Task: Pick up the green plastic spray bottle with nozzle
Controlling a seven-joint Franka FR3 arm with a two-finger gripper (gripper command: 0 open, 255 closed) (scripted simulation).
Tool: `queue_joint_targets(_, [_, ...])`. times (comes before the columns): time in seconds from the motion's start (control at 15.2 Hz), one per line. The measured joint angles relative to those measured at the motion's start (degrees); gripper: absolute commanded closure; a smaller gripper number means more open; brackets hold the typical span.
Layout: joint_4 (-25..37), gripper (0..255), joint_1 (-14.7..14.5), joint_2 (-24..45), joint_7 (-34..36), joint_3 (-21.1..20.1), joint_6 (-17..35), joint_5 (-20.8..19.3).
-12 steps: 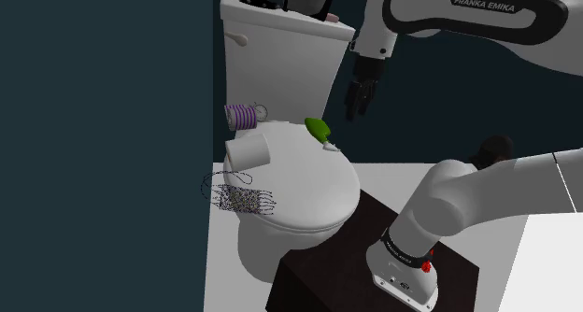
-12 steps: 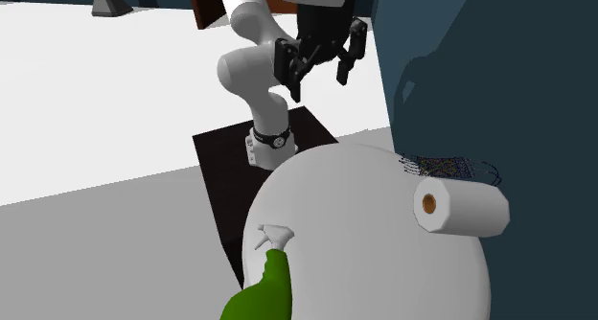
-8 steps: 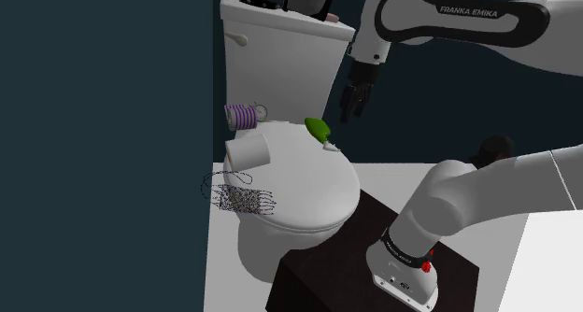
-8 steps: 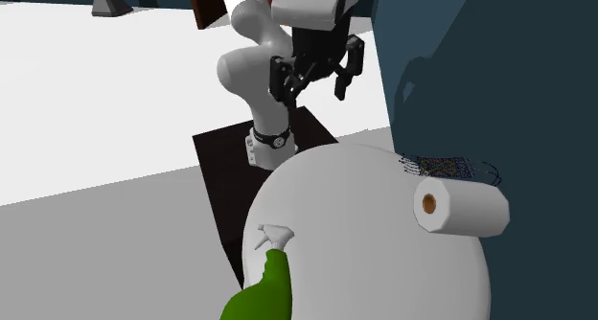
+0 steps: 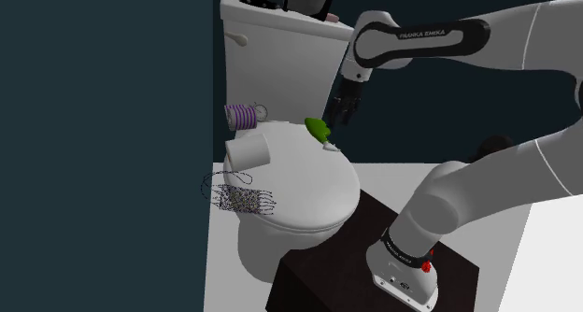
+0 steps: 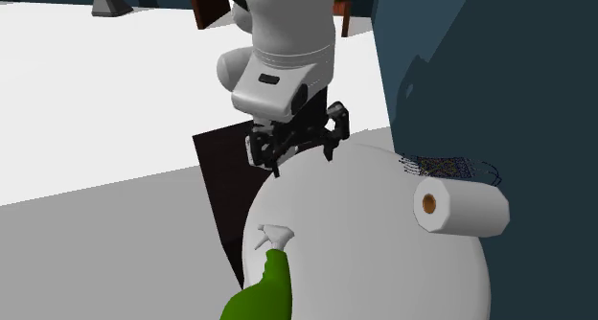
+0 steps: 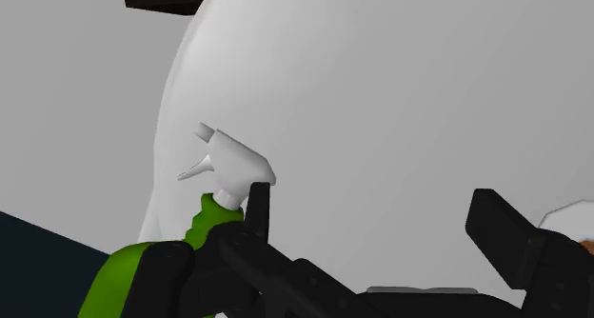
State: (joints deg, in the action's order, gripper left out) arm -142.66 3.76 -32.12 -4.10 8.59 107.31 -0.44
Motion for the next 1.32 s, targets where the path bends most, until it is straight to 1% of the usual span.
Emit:
queue_joint_targets(0.13, [-1.17,0,0.68,2.58,0.28,0.91,4.72,0.02])
queue_joint_targets(0.4, [-0.14,0,2.07,9.14,-0.15,3.41,12.24,0.37])
queue_joint_targets(0.66, [0.19,0,3.04,15.99,-0.90,5.82,20.59,1.85])
queue_joint_targets(0.79, [0.98,0,3.13,18.37,-1.24,6.41,22.64,2.55])
queue_joint_targets(1.25, [-1.28,0,2.79,22.30,-2.62,6.99,28.87,4.11])
queue_joint_targets(1.32, [-1.30,255,2.75,22.56,-2.69,7.00,29.14,4.21])
